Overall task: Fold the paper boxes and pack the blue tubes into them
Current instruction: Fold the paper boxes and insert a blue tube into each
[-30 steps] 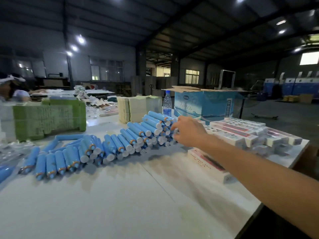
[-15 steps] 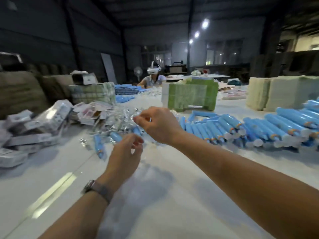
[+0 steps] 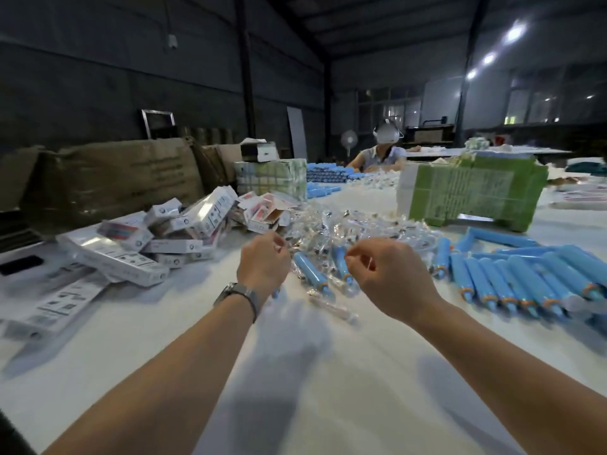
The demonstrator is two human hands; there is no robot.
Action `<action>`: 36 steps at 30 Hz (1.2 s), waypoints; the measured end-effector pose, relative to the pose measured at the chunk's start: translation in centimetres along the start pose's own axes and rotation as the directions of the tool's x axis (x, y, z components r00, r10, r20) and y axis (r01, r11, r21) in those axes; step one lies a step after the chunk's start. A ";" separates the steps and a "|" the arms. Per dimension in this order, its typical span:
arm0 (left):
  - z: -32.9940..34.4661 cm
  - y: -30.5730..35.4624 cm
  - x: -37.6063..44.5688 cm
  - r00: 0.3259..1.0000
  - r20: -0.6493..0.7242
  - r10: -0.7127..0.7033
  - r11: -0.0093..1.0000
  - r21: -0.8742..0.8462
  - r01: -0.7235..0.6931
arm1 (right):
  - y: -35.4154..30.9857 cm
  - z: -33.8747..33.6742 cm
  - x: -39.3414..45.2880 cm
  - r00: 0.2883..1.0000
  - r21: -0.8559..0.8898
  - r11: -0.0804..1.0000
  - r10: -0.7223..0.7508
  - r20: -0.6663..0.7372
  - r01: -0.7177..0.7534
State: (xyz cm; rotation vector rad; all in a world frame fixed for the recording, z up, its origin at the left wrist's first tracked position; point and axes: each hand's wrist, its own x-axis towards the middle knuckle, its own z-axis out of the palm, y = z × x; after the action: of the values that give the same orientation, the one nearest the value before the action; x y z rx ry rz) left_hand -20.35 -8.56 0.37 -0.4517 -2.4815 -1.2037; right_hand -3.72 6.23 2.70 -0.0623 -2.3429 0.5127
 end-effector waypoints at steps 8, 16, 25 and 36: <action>4.1 -3.7 10.1 0.996 0.065 -0.062 0.957 0.287 0.041 | -1.6 0.9 2.7 0.997 0.078 0.995 -0.069 0.017 0.068; 8.0 -2.1 18.6 0.971 0.229 -0.063 0.874 0.483 -0.057 | 0.5 3.3 4.8 0.988 0.082 0.985 -0.155 0.022 0.153; 7.9 -2.7 15.4 0.952 0.262 0.160 0.848 0.458 -0.268 | 2.5 3.1 4.7 0.993 0.122 0.987 -0.111 0.034 0.106; -0.9 0.8 3.3 0.979 0.087 0.182 0.909 0.364 -0.201 | 0.0 1.4 2.3 0.998 0.141 0.990 -0.015 0.055 0.007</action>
State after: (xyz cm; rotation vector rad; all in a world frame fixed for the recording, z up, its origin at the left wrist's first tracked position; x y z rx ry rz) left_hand -22.78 -8.38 2.93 -0.6078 -2.5568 -0.6314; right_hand -6.34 6.15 3.30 0.0311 -2.3528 0.6810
